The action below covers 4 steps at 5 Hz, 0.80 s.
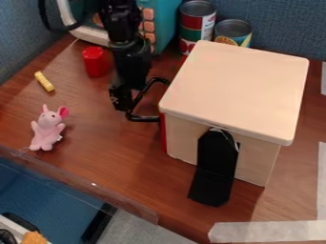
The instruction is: Closed the drawer
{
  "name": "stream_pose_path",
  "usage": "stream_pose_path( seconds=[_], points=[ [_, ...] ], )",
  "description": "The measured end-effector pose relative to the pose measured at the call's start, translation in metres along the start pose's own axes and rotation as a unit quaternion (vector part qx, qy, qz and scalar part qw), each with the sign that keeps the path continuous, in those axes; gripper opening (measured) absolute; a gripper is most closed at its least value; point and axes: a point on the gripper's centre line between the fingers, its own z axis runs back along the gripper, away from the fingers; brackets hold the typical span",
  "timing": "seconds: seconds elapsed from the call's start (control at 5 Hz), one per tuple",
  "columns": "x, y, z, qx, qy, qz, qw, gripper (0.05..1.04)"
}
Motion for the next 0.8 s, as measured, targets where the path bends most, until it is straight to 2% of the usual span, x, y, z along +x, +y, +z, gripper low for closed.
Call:
stream_pose_path(
  seconds=[0.2, 0.4, 0.6, 0.8],
  points=[
    [0.008, -0.003, 0.001, -0.01, -0.015, 0.009, 0.9998, 0.999],
    [0.022, 0.001, 0.001, 0.0, -0.002, -0.008, 1.0, 0.998],
    [0.026, 0.003, -0.017, -0.021, 0.004, -0.016, 0.9996, 0.998],
    [0.023, 0.004, -0.016, -0.021, 0.005, -0.002, 0.9998, 0.998]
  ],
)
